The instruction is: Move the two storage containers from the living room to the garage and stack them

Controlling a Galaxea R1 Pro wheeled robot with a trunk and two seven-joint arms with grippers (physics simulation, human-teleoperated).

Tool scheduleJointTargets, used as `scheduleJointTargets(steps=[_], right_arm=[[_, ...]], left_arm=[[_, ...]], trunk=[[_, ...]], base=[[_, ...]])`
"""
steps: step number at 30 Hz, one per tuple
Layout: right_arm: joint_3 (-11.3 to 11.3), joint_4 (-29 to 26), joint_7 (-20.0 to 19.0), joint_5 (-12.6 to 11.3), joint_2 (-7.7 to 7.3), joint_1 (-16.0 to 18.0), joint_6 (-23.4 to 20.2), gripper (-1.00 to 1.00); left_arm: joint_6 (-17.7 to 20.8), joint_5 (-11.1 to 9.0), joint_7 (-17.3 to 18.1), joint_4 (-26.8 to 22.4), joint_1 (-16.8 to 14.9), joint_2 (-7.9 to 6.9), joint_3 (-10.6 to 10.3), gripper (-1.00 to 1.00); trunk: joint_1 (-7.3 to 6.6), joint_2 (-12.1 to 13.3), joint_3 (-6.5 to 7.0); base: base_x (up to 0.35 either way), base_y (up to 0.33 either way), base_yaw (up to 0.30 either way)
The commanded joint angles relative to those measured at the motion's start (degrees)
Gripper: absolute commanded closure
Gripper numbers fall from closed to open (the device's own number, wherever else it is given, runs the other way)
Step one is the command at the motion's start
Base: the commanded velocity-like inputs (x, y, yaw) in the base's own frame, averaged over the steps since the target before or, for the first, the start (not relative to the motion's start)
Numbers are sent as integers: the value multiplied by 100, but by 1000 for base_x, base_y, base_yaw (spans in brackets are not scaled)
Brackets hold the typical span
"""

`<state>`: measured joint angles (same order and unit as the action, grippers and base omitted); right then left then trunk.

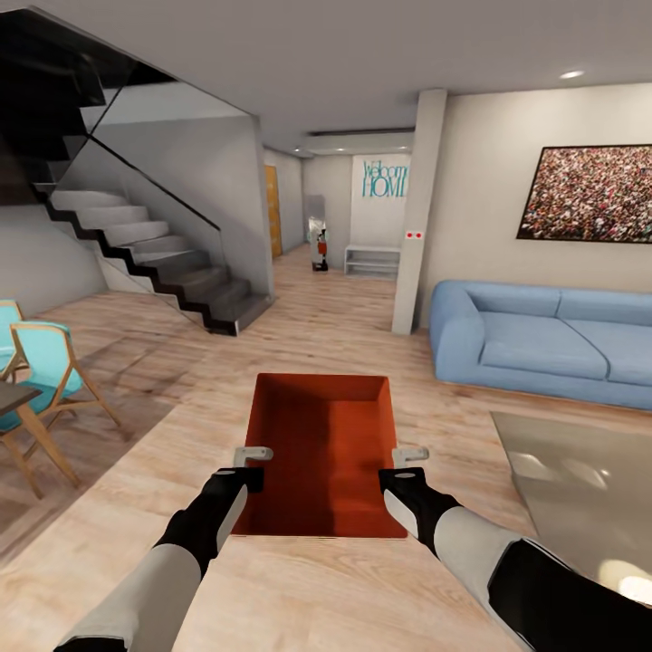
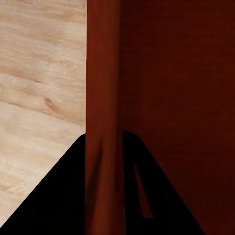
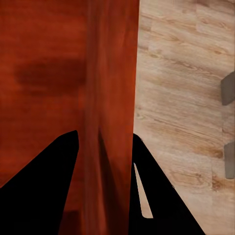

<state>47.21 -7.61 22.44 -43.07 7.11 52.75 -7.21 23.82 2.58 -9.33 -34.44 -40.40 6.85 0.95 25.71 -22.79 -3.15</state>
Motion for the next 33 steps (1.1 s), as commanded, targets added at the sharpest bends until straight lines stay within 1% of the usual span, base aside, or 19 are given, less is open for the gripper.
scheduleJointTargets(steps=[1, 33], right_arm=[[297, -118, 15, 128, 28, 7, 317, 100], [297, -118, 15, 129, 27, 7, 325, 100]], left_arm=[[35, -4, 1, 7, -3, 79, 33, 100], [35, -4, 1, 16, -3, 80, 28, 100]], trunk=[[7, -13, -13], [7, -13, -13]], base=[[322, 0, 0], [322, 0, 0]])
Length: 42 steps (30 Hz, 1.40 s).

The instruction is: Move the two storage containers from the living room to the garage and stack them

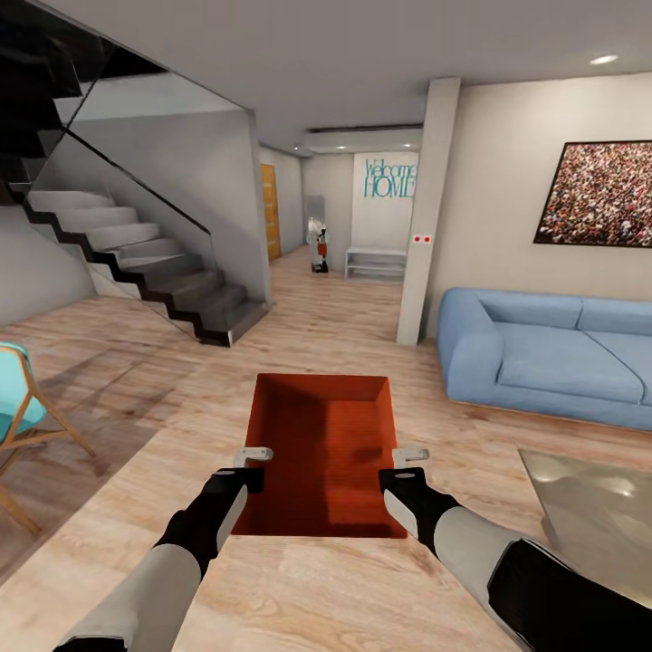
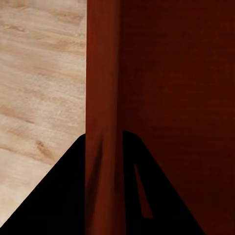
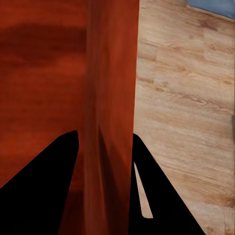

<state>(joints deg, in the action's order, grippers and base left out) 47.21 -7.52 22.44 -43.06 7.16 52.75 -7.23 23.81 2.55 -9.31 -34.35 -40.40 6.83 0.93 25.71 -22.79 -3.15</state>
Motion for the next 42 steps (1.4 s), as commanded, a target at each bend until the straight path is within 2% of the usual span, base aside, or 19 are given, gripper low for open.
scheduleJointTargets(steps=[1, 42], right_arm=[[298, -127, 15, 127, 23, 7, 327, 100], [298, -127, 15, 125, 25, 7, 324, 100]], left_arm=[[35, 0, 0, 7, -3, 83, 30, 100], [35, 0, 0, 25, -3, 83, 30, 100]], trunk=[[7, -13, -13], [7, -13, -13]], base=[[322, 0, 0], [322, 0, 0]])
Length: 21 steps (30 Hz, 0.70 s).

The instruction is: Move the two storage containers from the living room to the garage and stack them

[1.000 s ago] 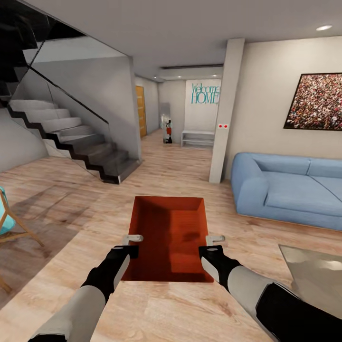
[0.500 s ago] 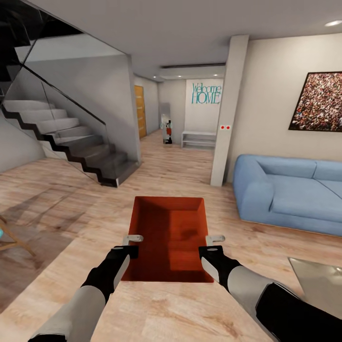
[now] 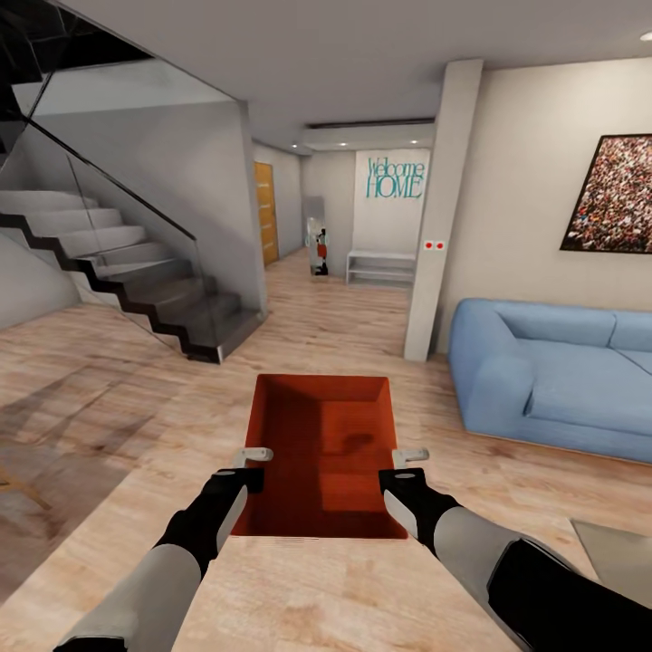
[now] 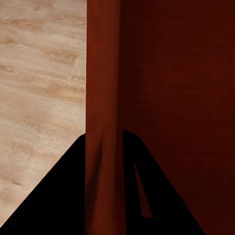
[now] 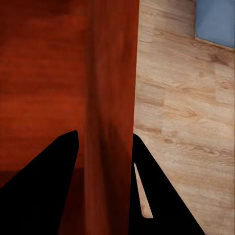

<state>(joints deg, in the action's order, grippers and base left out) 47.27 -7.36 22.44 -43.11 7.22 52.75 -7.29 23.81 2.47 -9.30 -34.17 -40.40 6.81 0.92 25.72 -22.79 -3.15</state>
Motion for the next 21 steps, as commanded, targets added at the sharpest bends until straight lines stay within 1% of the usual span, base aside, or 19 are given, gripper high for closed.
scheduleJointTargets(steps=[1, 21], right_arm=[[292, -143, 15, 130, 17, 7, 332, 100], [292, -143, 15, 129, 17, 7, 333, 100]], left_arm=[[36, 8, -2, 7, -3, 86, 31, 100], [36, 8, -2, 7, -3, 87, 31, 100]], trunk=[[7, -13, -13], [7, -13, -13]], base=[[322, 0, 0], [322, 0, 0]])
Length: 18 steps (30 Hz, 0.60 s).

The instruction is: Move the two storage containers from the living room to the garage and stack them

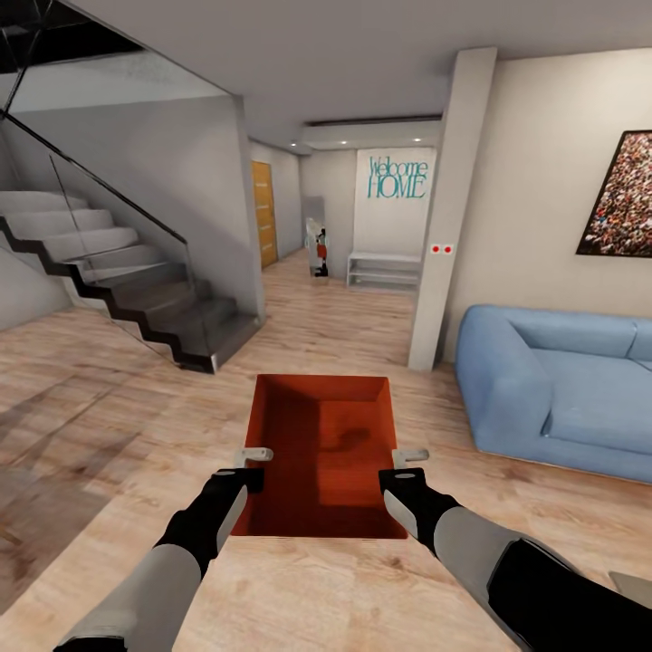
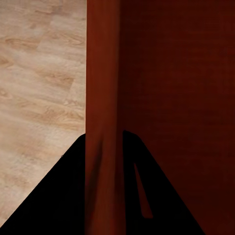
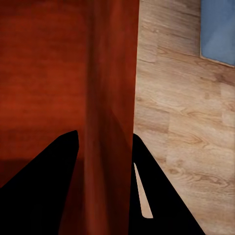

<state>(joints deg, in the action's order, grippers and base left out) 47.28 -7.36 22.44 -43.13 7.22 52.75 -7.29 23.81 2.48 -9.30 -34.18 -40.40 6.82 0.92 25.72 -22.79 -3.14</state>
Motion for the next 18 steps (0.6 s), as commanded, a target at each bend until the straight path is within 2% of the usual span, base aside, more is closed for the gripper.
scheduleJointTargets(steps=[1, 18], right_arm=[[291, -143, 15, 130, 18, 7, 334, 100], [291, -143, 15, 129, 17, 7, 333, 100]], left_arm=[[36, 6, -2, 8, -3, 85, 31, 100], [36, 6, -2, 8, -3, 86, 31, 100]], trunk=[[7, -13, -13], [7, -13, -13]], base=[[322, 0, 0], [322, 0, 0]])
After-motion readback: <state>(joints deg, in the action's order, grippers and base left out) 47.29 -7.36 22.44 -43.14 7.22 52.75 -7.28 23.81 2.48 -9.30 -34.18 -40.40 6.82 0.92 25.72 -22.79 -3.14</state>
